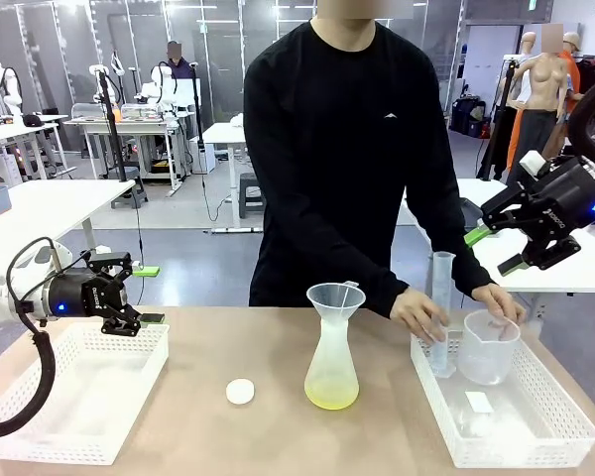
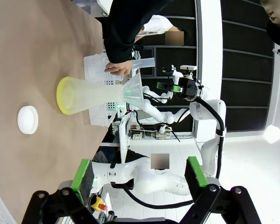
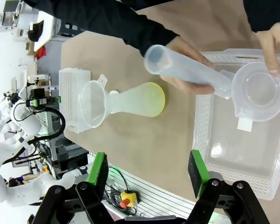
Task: Prepare the solutions needed for the experiment.
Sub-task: Once the solution is in the Big flask , pick up the Plastic Funnel and place it back into the right Organizing basket.
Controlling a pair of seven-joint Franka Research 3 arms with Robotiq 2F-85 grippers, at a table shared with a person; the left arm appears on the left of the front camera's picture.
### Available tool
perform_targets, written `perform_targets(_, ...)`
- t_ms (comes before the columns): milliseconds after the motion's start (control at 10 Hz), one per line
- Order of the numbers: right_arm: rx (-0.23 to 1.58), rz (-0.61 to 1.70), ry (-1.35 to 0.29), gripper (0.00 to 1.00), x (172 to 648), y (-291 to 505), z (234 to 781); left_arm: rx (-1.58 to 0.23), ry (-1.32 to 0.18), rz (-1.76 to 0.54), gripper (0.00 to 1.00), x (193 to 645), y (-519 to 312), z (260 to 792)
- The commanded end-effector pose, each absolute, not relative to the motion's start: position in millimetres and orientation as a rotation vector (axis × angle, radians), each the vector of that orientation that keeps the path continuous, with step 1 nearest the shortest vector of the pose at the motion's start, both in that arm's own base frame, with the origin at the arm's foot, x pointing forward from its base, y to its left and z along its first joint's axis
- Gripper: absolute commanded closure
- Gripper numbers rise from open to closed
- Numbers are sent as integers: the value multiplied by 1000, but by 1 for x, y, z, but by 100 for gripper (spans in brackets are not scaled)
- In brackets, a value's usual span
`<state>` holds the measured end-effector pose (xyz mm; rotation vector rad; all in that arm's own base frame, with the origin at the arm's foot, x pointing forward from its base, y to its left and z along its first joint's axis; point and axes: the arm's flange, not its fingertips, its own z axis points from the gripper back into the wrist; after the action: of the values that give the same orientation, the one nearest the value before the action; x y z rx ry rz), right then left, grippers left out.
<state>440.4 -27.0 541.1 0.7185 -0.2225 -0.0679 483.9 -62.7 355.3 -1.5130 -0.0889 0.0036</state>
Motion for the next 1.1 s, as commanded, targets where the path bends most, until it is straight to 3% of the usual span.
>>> perform_targets(0, 726, -34, -215, 14, 427, -3, 545, -1520, -119, 1, 0, 485, -64, 356)
perform_targets(900, 737, -26, -97, 14, 385, 119, 552, -1520, -119, 1, 0, 485, -64, 356)
perform_targets(1000, 711, -20, -116, 14, 385, 94, 557, -1520, -119, 1, 0, 485, -64, 356)
